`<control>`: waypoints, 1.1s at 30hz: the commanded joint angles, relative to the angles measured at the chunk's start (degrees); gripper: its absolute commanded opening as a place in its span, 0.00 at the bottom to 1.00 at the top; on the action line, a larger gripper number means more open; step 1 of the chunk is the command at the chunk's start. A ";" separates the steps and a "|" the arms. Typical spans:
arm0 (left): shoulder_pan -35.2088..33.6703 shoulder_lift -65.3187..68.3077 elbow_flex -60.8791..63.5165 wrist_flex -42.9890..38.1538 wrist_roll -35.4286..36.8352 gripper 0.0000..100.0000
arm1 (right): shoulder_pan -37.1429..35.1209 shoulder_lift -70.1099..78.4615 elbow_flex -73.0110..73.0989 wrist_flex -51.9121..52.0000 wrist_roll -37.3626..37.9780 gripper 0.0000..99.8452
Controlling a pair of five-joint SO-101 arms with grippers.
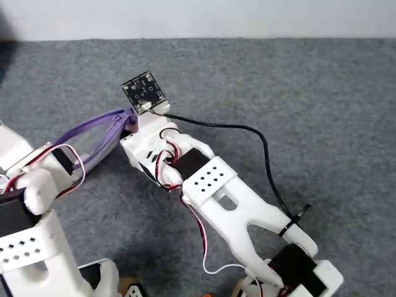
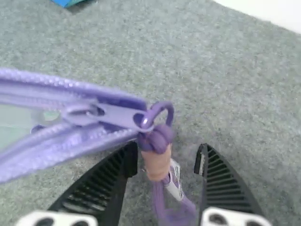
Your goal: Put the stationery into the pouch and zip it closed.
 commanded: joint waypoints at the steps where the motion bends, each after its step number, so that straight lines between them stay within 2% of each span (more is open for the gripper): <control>1: 0.09 0.35 -2.59 -0.09 0.53 0.01 | -0.31 1.10 -3.43 -1.01 2.11 0.19; 5: 0.09 0.26 -2.59 0.00 0.53 0.01 | -0.31 3.74 -5.01 -1.71 2.11 0.17; 10: 0.00 0.18 -2.59 0.35 0.53 0.01 | 0.40 4.26 -5.45 -4.88 2.20 0.00; 12: -0.09 0.18 -2.59 0.35 0.53 0.01 | 0.66 3.74 -5.45 -4.88 2.20 0.03; 15: -0.09 0.18 -2.59 0.35 0.53 0.01 | 0.75 1.36 -5.10 -4.26 2.20 0.01; 21: 0.18 -1.49 -3.12 2.46 -0.88 0.02 | 2.77 -7.96 -5.19 2.86 2.20 0.01; 24: 1.41 -4.31 -2.95 4.57 -3.08 0.11 | 4.09 -12.70 -5.19 4.09 2.20 0.01; 29: 1.67 -13.01 -1.98 4.48 1.85 0.32 | 4.00 -16.04 -5.45 4.26 6.59 0.01; 33: 1.32 -20.92 -2.15 4.48 2.02 0.36 | 4.26 -16.31 -7.38 4.26 8.18 0.01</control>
